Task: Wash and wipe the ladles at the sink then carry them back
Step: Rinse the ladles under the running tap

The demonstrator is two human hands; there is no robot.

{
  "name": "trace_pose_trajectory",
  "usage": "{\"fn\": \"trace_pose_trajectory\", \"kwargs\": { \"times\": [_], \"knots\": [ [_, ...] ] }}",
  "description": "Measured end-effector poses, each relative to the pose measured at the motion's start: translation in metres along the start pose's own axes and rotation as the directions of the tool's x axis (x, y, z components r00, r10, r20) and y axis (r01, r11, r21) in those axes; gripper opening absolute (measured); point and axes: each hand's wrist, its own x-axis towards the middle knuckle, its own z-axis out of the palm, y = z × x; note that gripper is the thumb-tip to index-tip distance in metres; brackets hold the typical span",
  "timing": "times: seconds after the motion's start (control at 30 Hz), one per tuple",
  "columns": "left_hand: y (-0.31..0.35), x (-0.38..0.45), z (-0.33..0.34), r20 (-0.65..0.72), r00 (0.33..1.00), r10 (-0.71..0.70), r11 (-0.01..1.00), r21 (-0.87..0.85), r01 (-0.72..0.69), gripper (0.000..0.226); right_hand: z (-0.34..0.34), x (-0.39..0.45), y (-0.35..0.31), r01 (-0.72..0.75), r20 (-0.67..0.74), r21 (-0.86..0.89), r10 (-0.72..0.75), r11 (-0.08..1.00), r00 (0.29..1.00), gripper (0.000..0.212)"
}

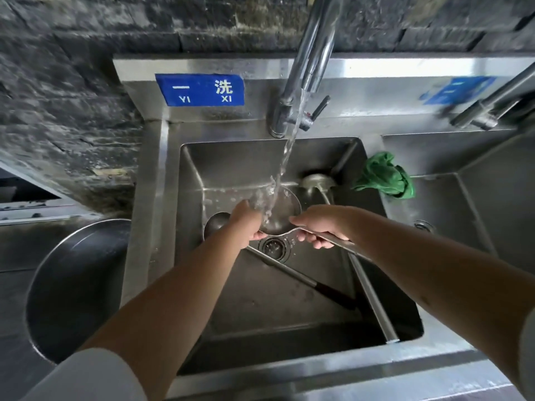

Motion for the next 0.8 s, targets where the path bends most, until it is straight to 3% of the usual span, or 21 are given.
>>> {"fn": "trace_pose_trajectory", "kwargs": {
  "times": [0.13,0.2,0.23,0.3,0.37,0.43,0.5,0.57,0.63,0.73,0.8],
  "knots": [
    [-0.016,-0.012,0.006,0.072,0.996,-0.043,0.997,-0.06,0.047,0.018,0.013,0.017,0.0,0.062,-0.148,-0.04,-0.067,0.997,0.987,0.024],
    [-0.021,-0.016,0.002,0.072,0.996,-0.043,0.997,-0.062,0.048,0.021,0.019,0.019,-0.006,0.078,-0.211,-0.188,-0.117,0.979,0.971,0.013],
    [-0.022,-0.018,-0.001,0.058,0.997,-0.042,0.998,-0.054,0.045,0.025,0.021,0.018,-0.008,0.106,-0.243,-0.339,-0.196,0.935,0.95,0.02],
    [-0.021,-0.017,-0.009,-0.02,0.999,0.041,0.993,0.111,-0.039,0.036,0.026,0.017,-0.011,0.12,-0.271,-0.54,-0.308,0.833,0.912,0.039],
    [-0.018,-0.013,-0.018,-0.085,0.961,0.264,0.891,0.404,-0.209,0.041,0.032,0.025,-0.009,0.077,-0.329,-0.533,-0.29,0.843,0.899,0.043],
    [-0.012,-0.012,-0.022,-0.066,0.906,0.419,0.758,0.574,-0.309,0.033,0.037,0.021,-0.012,0.056,-0.408,-0.422,-0.245,0.905,0.879,0.044],
    [-0.006,-0.017,-0.021,-0.048,0.888,0.457,0.681,0.661,-0.314,0.028,0.038,0.023,-0.012,0.009,-0.444,-0.43,-0.22,0.903,0.869,0.052],
    [-0.004,-0.022,-0.02,-0.029,0.901,0.433,0.652,0.701,-0.29,0.031,0.032,0.021,-0.012,-0.046,-0.447,-0.481,-0.199,0.875,0.872,0.046],
    [-0.003,-0.027,-0.017,0.015,0.924,0.382,0.69,0.661,-0.296,0.024,0.028,0.02,-0.01,-0.086,-0.476,-0.516,-0.202,0.852,0.856,0.046],
    [-0.007,-0.03,-0.016,0.1,0.956,0.276,0.833,0.471,-0.289,0.039,0.021,0.015,-0.009,-0.092,-0.449,-0.572,-0.217,0.815,0.867,0.046],
    [-0.007,-0.03,-0.017,0.059,0.95,0.307,0.83,0.473,-0.297,0.036,0.021,0.01,-0.012,-0.084,-0.43,-0.623,-0.251,0.778,0.867,0.04]
  ]
}}
